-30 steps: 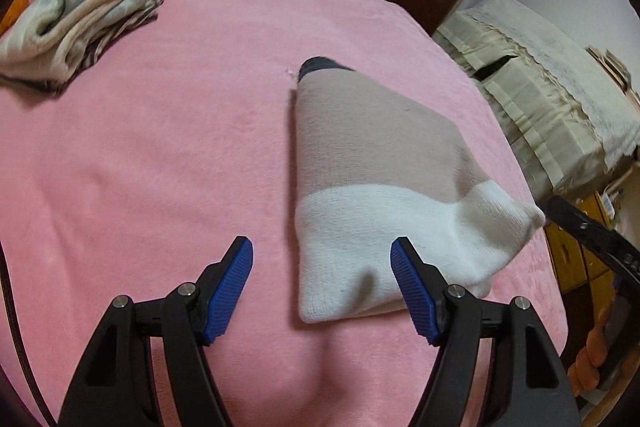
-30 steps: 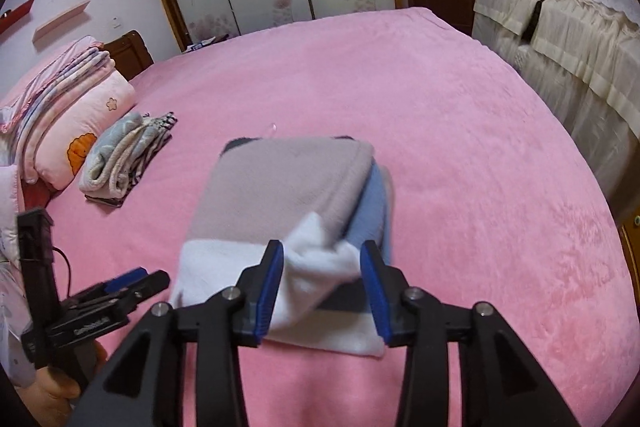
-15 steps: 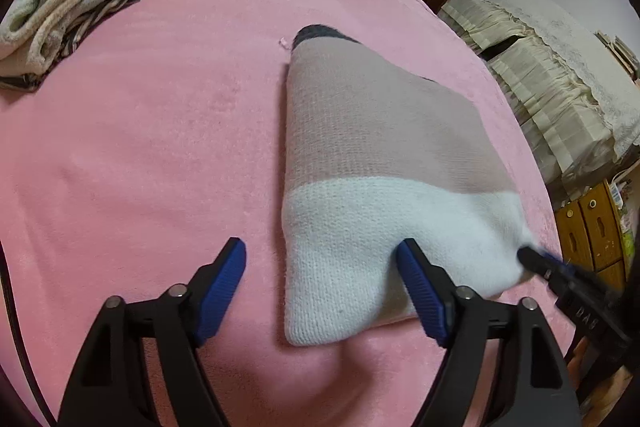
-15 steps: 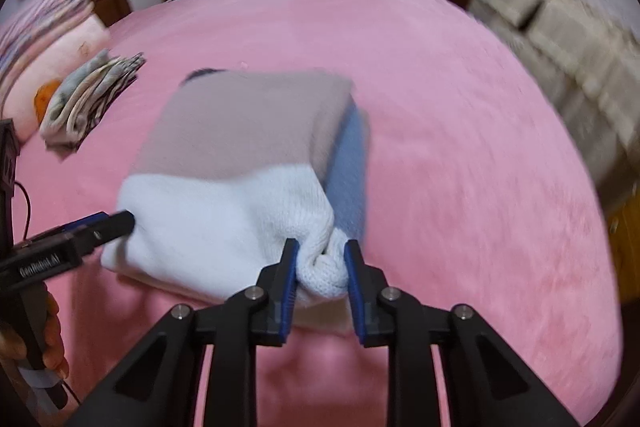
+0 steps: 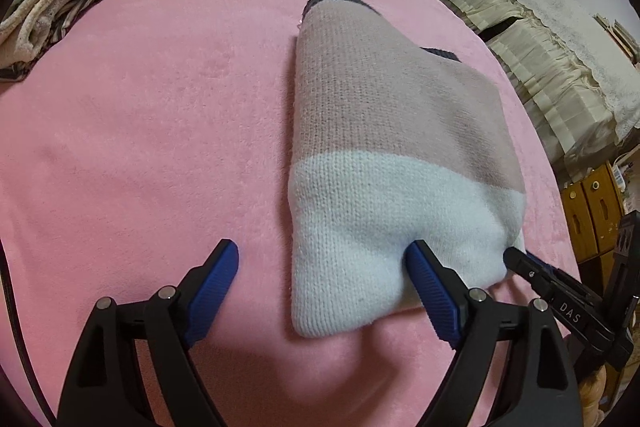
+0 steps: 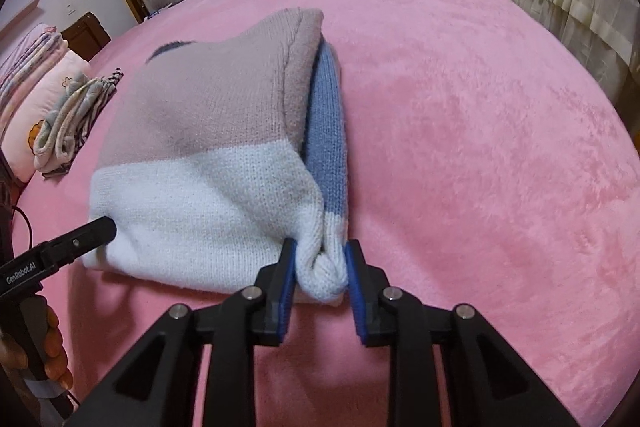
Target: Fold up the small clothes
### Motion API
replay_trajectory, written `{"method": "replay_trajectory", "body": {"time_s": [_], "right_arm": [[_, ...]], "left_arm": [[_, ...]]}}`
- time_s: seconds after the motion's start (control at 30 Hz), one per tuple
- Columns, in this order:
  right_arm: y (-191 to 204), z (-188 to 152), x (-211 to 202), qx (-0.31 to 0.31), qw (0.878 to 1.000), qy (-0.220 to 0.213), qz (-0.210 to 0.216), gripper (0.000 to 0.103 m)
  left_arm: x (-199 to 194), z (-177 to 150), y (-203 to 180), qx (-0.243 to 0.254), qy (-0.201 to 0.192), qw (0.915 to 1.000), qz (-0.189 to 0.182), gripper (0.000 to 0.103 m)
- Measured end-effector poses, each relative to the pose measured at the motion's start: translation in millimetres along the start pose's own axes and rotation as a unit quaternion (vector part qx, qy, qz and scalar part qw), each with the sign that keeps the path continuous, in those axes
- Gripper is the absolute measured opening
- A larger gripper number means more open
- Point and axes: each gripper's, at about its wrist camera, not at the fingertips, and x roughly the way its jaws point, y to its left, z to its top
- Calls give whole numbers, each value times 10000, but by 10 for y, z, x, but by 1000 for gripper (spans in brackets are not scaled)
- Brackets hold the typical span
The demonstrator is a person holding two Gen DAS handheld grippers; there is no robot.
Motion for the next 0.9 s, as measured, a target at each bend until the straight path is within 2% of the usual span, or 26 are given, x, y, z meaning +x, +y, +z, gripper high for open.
{"method": "replay_trajectory", "body": {"time_s": [0.07, 0.1, 0.27, 0.4, 0.5, 0.57, 0.67, 0.73, 0.77, 0.8, 0.83, 0.9], "right_arm": [[11, 42, -114, -62, 9999, -93, -67, 38], [12, 67, -191, -96, 9997, -176, -124, 41], [100, 348, -544, -325, 9969, -668, -253, 42], [274, 706, -524, -557, 9949, -812, -207, 41], [469, 958, -344, -806, 9934, -817, -56, 33], [571, 1103, -142, -891, 9937, -664, 139, 25], [645, 1247, 228, -942, 9946, -356, 239, 18], [580, 1293, 482, -910, 9957, -155, 17, 13], [528, 1297, 567, -929, 9955, -110, -171, 1], [450, 1302, 662, -941, 9951, -59, -313, 0], [380, 1293, 700, -891, 9956, -44, -268, 0], [307, 1284, 731, -842, 9963, -31, -187, 0]], "left_arm": [[-84, 31, -9, 65, 10, 10000, 13, 84], [-146, 59, -24, 117, -36, 9999, 30, 84], [-437, 340, -150, 349, -431, 9985, 11, 84], [-429, 691, -303, 539, -577, 9969, 36, 84], [-327, 949, -441, 724, -648, 9953, 30, 84], [-209, 1097, -538, 863, -681, 9939, -98, 83], [53, 1259, -605, 899, -549, 9943, -181, 74], [270, 1302, -580, 900, -298, 9954, -118, 73], [374, 1301, -555, 913, -221, 9956, 4, 73], [435, 1294, -549, 978, -213, 9949, 133, 73], [498, 1279, -538, 1083, -192, 9936, 264, 74], [585, 1256, -498, 1152, -148, 9928, 275, 84]]}}
